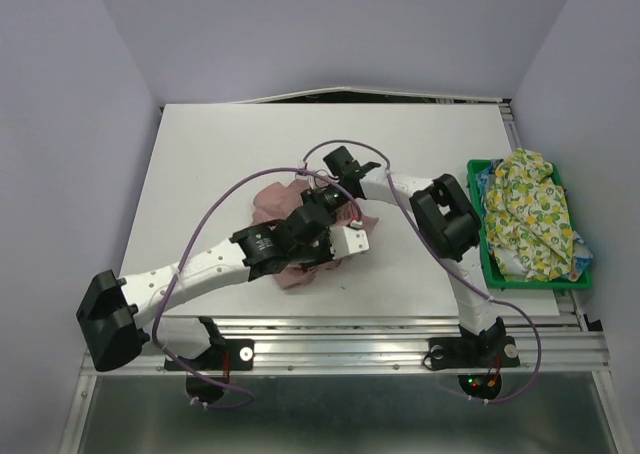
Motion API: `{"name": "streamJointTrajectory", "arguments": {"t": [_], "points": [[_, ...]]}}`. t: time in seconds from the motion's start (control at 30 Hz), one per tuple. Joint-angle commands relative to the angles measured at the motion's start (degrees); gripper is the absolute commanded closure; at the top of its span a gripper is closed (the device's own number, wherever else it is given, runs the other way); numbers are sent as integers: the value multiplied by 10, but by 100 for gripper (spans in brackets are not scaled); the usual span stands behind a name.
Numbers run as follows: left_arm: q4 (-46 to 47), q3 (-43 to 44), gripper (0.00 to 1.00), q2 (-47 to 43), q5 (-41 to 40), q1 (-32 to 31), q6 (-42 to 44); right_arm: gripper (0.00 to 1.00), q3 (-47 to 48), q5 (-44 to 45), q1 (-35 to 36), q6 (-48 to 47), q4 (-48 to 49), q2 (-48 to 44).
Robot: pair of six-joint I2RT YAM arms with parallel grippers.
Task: Fold and stack the skirts
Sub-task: Fold the skirt
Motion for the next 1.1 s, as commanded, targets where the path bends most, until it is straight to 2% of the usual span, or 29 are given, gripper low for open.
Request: {"name": "streamJointTrajectory", "arguments": {"t": [0.0,0.13,0.33,0.4,0.47,0.67,0.93,0.97,1.07], "points": [[-10,54,100,-24,54,44,-25,59,-45,-9,-7,-15,20,-11],[-19,72,100,-16,78,108,-25,62,-80,-4,-7,-26,5,-9],[-6,68,100,-13,92,147,-19,62,-91,13,4,-73,-40,-52],[-9,65,100,-19,104,151,-17,61,-67,39,4,-97,-77,-60],[-12,62,100,-25,130,151,-12,51,-44,76,4,-100,-87,-70],[-39,45,100,-46,173,135,0,38,56,147,-1,-97,-92,-69],[-66,33,100,-67,222,129,-7,34,210,177,-48,-69,-84,0],[-68,37,100,-66,229,129,-7,30,225,182,-48,-59,-81,24],[-70,47,100,-58,237,129,-5,30,271,185,-48,-41,-77,75]]}}
